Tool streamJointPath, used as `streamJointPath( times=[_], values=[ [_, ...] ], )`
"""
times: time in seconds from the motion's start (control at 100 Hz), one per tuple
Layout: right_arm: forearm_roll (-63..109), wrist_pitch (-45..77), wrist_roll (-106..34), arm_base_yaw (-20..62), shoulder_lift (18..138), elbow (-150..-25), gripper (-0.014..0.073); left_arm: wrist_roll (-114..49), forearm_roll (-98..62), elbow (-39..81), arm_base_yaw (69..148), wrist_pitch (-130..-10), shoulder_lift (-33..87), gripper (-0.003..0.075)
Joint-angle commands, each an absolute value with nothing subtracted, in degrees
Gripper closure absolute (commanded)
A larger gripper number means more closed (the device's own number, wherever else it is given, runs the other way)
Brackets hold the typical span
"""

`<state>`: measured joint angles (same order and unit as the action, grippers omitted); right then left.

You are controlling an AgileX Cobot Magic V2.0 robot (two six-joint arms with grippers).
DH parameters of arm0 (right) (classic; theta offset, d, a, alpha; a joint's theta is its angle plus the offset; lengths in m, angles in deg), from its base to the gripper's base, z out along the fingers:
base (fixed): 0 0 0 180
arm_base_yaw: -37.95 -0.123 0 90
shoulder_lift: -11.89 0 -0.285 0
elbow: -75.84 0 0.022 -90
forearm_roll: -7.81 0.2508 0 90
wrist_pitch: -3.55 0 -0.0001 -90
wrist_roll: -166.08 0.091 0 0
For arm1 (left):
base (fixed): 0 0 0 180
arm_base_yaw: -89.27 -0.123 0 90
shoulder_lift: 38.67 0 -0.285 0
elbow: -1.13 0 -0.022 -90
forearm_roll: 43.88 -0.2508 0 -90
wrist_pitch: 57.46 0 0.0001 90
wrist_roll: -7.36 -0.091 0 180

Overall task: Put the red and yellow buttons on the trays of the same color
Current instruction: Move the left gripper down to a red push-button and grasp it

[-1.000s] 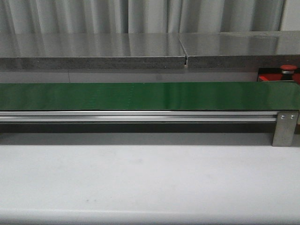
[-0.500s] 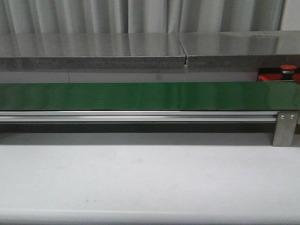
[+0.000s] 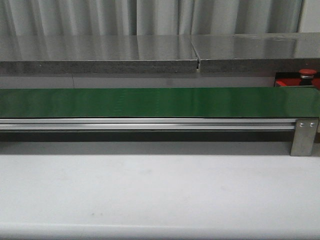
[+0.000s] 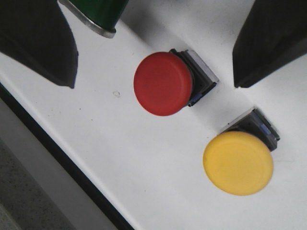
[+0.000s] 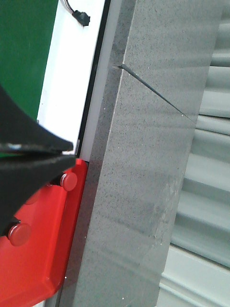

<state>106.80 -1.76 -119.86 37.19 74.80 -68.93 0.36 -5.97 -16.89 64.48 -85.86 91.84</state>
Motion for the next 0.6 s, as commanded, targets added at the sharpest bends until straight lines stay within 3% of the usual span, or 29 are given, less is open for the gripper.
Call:
streamJointPath(
  times=[0.0, 0.59],
  values=[
    [106.5, -1.0, -120.2, 37.4, 73.6, -71.1, 0.0662, 1.0, -4.9, -20.3, 64.8, -83.6, 90.0, 0.0100],
    [106.5, -1.0, -120.2, 37.4, 73.7, -71.1, 0.0662, 1.0, -4.9, -25.8, 64.8, -84.8, 95.6, 0.0100]
  ],
)
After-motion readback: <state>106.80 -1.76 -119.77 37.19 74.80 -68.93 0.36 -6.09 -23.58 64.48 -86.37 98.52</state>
